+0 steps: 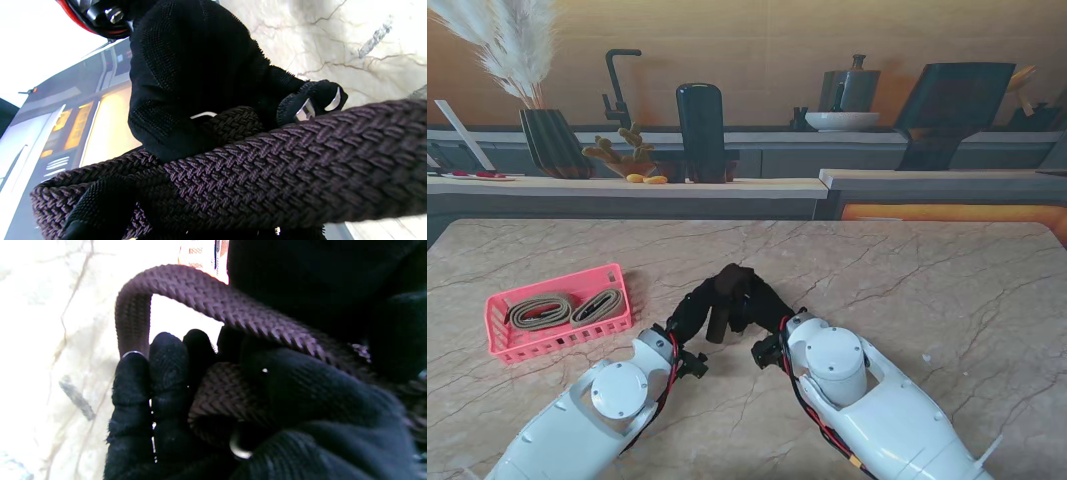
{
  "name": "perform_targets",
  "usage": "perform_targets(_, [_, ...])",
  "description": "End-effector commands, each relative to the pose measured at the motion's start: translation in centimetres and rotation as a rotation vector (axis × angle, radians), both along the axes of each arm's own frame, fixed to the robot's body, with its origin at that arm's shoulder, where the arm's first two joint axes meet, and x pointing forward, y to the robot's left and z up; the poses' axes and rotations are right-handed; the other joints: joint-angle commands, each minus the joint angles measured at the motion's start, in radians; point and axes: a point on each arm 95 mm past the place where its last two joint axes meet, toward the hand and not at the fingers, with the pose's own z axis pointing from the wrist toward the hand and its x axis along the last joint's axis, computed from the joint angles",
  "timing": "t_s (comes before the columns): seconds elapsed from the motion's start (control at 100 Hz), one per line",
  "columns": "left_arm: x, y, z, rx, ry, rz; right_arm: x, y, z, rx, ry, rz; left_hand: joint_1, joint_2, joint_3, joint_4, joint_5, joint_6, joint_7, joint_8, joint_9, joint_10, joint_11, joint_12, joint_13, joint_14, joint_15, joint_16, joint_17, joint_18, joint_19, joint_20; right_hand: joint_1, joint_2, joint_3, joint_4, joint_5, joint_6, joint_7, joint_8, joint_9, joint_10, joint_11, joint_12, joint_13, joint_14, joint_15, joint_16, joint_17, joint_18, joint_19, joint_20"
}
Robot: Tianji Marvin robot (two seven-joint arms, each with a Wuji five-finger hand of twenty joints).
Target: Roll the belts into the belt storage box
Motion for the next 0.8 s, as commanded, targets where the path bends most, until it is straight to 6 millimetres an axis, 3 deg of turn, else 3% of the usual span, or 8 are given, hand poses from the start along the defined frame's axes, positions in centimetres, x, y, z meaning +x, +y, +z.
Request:
perform_targets(0.0, [-1.1, -1.6, -0.1, 0.017, -0.007, -0.046, 0.0, 0.9, 1.0, 0.025, -0.007, 0.006, -0.095, 0.288, 0.130, -0.037, 0.179, -0.142, 0.128, 0.026, 0.134, -0.099, 0.027, 0.010, 0.026, -0.059, -0.011, -0.012, 0.007, -0.003, -0.020, 0.014, 0.026, 0.107, 0.072, 0.052, 0.032, 0.033, 0.028, 0.037, 0.067, 0.044, 0.060, 0.016, 0.032, -0.004, 0.039, 0.019, 0.002, -0.005, 0.058, 0.033])
perform_targets(0.18, [-1.3, -2.2, -0.4, 0.035, -0.007, -0.057, -0.2, 1.1, 1.2, 0.083, 0.068, 0.002, -0.068, 0.288, 0.148, -0.043, 0.207, -0.140, 0.256, 0.035, 0.188, -0.098, 0.045, 0.035, 0.048, -0.055, 0.004, 0.002, 0.023, 0.009, -0.010, 0.037, 0.027, 0.108, 0.072, 0.055, 0.024, 0.051, 0.024, 0.041, 0.069, 0.056, 0.074, 0.025, 0.043, 0.003, 0.053, 0.026, 0.011, 0.001, 0.072, 0.045])
perform_targets(0.28, [-1.4, -2.6, -0.6, 0.053, -0.006, -0.056, -0.3, 1.3, 1.5, 0.098, 0.085, 0.016, -0.055, 0.288, 0.150, -0.046, 0.181, -0.100, 0.308, 0.059, 0.189, -0.083, 0.061, 0.052, 0.055, -0.053, 0.020, 0.012, 0.024, 0.010, 0.007, 0.047, 0.028, 0.115, 0.060, 0.054, 0.005, 0.073, 0.023, 0.041, 0.068, 0.062, 0.097, 0.039, 0.062, 0.001, 0.072, 0.034, 0.026, 0.005, 0.089, 0.057])
perform_targets(0.38, [-1.3, -2.8, -0.8, 0.076, -0.011, -0.045, -0.4, 1.4, 1.8, 0.112, 0.086, 0.037, -0.027, 0.288, 0.144, -0.051, 0.106, -0.081, 0.415, 0.172, 0.229, -0.071, 0.099, 0.083, 0.102, -0.052, 0.057, 0.032, 0.038, 0.017, 0.044, 0.060, 0.030, 0.128, 0.036, 0.052, -0.026, 0.096, 0.026, 0.036, 0.065, 0.062, 0.124, 0.058, 0.077, -0.008, 0.091, 0.041, 0.044, 0.003, 0.102, 0.064])
perform_targets(0.53, [-1.3, -2.9, -0.8, 0.061, 0.018, -0.022, -0.8, 1.4, 2.0, 0.130, 0.098, 0.057, -0.016, 0.288, 0.104, -0.058, 0.053, -0.063, 0.566, 0.390, 0.383, -0.084, 0.150, 0.119, 0.244, -0.078, 0.104, 0.054, 0.065, 0.016, 0.097, 0.058, 0.034, 0.138, 0.001, 0.044, -0.061, 0.116, 0.029, 0.019, 0.052, 0.054, 0.136, 0.071, 0.079, -0.020, 0.096, 0.043, 0.050, -0.003, 0.105, 0.067])
perform_targets(0.59, [-1.3, -3.0, -0.7, 0.026, 0.037, -0.003, -0.8, 1.3, 1.9, 0.126, 0.108, 0.056, -0.005, 0.288, 0.078, -0.047, 0.061, -0.050, 0.608, 0.452, 0.459, -0.098, 0.175, 0.143, 0.307, -0.084, 0.133, 0.065, 0.078, 0.008, 0.124, 0.058, 0.024, 0.142, -0.032, 0.044, -0.080, 0.125, 0.029, -0.003, 0.046, 0.040, 0.124, 0.064, 0.074, -0.031, 0.081, 0.037, 0.051, -0.011, 0.097, 0.064])
perform_targets(0.7, [-1.4, -2.9, -0.4, -0.028, 0.057, 0.056, -0.8, 1.1, 1.5, 0.103, 0.132, 0.026, 0.024, 0.288, 0.066, -0.027, 0.062, -0.025, 0.637, 0.464, 0.586, -0.117, 0.161, 0.239, 0.386, -0.093, 0.189, 0.077, 0.099, -0.003, 0.184, 0.060, -0.043, 0.122, -0.147, 0.046, -0.121, 0.161, 0.009, -0.026, 0.002, 0.041, 0.087, 0.043, 0.041, -0.024, 0.025, 0.013, 0.031, -0.010, 0.052, 0.040])
perform_targets(0.79, [-1.3, -2.7, 0.0, -0.056, 0.067, 0.106, -0.6, 0.9, 1.1, 0.072, 0.151, 0.005, 0.047, 0.287, 0.066, -0.026, 0.058, 0.005, 0.670, 0.447, 0.666, -0.132, 0.160, 0.344, 0.432, -0.084, 0.261, 0.096, 0.119, -0.013, 0.239, 0.060, -0.118, 0.085, -0.150, 0.037, -0.140, 0.192, -0.055, -0.009, -0.046, 0.053, 0.056, 0.024, 0.012, -0.007, -0.023, -0.009, 0.012, -0.002, 0.024, 0.024])
